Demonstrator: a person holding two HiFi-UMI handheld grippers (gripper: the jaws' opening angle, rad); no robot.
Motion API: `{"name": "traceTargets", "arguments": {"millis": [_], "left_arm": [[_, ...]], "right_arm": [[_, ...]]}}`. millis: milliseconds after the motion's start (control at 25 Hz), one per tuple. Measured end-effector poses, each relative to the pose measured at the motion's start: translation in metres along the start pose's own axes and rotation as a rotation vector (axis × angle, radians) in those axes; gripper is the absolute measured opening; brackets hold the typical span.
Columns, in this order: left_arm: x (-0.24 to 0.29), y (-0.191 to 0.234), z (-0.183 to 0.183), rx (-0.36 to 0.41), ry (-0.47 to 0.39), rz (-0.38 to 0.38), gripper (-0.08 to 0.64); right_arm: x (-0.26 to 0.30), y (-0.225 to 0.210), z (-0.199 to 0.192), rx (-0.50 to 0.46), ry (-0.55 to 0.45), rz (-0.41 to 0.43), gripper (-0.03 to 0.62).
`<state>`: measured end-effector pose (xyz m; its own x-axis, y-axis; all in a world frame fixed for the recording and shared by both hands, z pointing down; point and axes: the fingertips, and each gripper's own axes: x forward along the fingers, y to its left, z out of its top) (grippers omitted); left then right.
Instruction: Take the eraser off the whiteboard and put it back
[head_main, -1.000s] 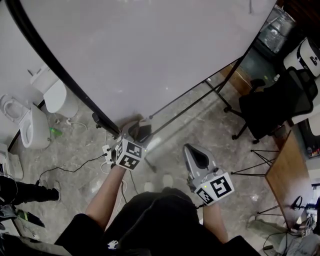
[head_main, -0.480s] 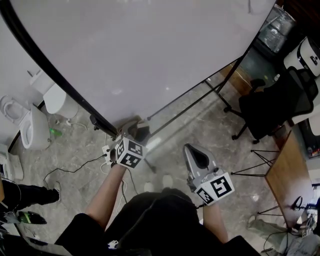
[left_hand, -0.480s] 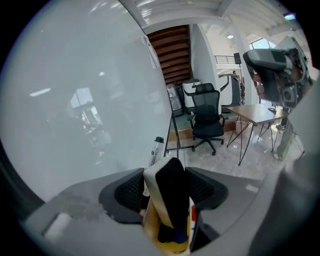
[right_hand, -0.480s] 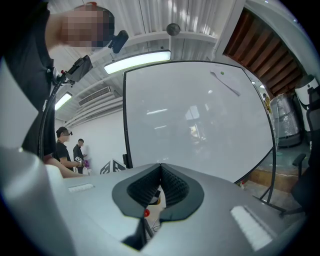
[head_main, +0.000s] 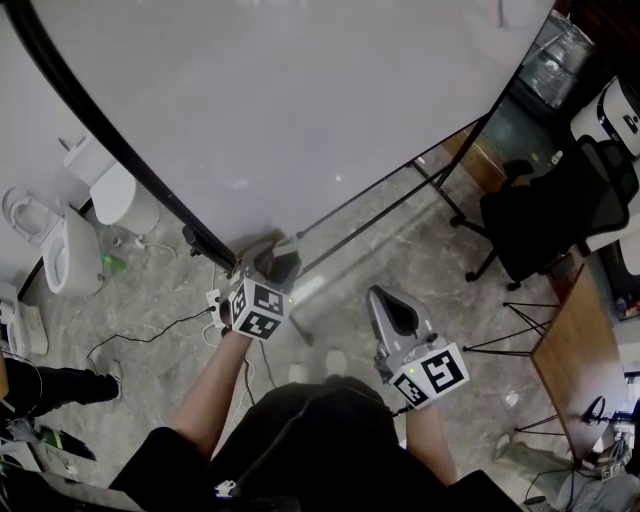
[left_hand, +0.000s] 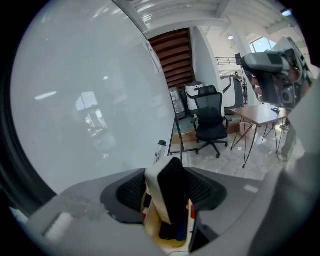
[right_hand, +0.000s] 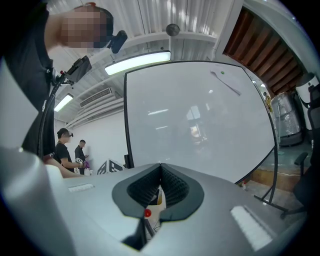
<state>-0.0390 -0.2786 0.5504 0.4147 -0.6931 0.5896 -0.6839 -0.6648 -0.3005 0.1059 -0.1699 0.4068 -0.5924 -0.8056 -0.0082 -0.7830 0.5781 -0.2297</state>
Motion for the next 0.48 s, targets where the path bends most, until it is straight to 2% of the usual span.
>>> {"name": "traceTargets", "arguments": {"millis": [480], "left_arm": [[-0.028, 0.007, 0.014, -0.046, -0.120, 0.059, 0.224]], "right_arm": [[-0.003, 0.012, 0.001, -0.008, 0.000, 0.034, 0.009]]}}
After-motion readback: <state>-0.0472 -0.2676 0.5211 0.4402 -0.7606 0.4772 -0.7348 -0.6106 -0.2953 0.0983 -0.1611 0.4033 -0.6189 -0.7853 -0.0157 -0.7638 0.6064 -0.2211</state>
